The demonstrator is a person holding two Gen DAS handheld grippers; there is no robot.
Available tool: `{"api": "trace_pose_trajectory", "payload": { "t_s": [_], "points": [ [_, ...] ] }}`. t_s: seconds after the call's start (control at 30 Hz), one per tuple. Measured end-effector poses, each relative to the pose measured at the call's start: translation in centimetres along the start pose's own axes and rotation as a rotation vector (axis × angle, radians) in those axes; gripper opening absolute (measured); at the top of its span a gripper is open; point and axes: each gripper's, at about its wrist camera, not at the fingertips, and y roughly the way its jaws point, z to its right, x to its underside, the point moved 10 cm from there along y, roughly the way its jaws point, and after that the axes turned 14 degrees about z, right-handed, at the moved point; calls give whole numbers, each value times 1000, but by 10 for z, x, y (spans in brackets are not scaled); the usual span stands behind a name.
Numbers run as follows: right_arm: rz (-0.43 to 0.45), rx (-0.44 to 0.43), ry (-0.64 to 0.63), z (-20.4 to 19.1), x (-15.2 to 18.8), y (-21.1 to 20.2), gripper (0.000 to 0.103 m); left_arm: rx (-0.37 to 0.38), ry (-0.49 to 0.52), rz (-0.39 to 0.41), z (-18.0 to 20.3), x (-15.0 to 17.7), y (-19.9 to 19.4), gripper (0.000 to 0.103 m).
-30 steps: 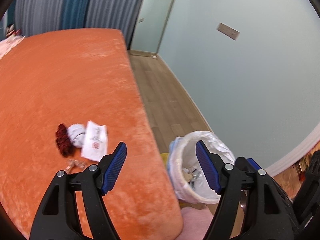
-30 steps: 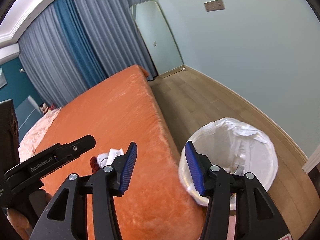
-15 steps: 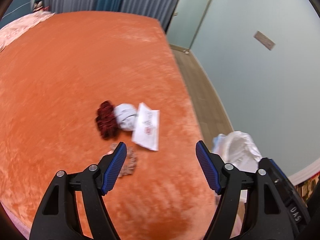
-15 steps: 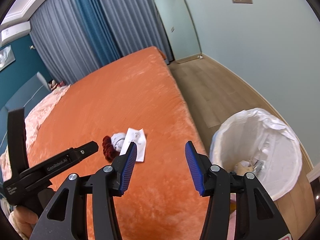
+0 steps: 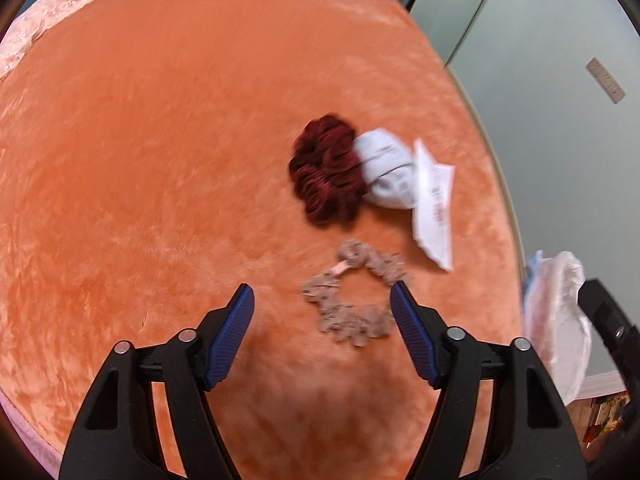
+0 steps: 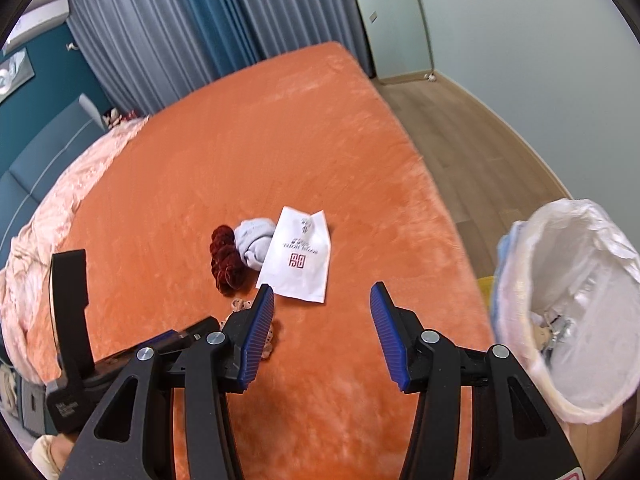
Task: Collect trash
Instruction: 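Move both tools back over the pile on the bed, then grasp beaded bracelet with left tool while right tool grasps hotel paper packet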
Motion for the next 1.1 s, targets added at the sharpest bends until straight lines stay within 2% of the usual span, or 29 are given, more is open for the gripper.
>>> {"api": "trace_pose_trajectory", "payload": {
  "t_s": [0.17,0.23,0.3,0.37,0.47,0.63,0.67,0.7,0.77,0.97,1.03,1.07,1.1],
  "points": [
    [-67,-15,-16,-15,15,42,49,-6,3,-59,-7,11,26,56],
    [-92,-19,-25,-19,21,57,50,16,17,-69,-3,13,33,51],
    [-113,-22,-31,-23,25,70,50,17,58,-58,3,12,36,43],
    [-130,-24,-36,-26,29,81,50,25,95,-63,7,12,41,19],
    [-148,-27,-43,-30,33,94,50,27,89,-59,5,8,43,10],
    [-178,-24,-50,-35,40,115,50,-2,54,-43,-13,-5,37,9],
    [-186,-24,-48,-35,42,120,54,-3,47,-42,-16,-6,37,9],
    [-195,-23,-44,-36,44,124,62,-7,40,-40,-19,-8,35,9],
    [-194,-14,-31,-35,46,131,66,-12,31,-36,-24,-12,32,9],
    [-189,3,-26,-31,50,139,67,-16,27,-29,-24,-19,31,9],
    [-183,2,-28,-30,52,139,65,-13,26,-27,-23,-19,31,9],
    [-181,3,-40,-29,52,138,59,-11,25,-27,-22,-18,30,9],
    [-181,16,-63,-28,54,138,48,-8,27,-27,-20,-18,28,9]
  ]
}}
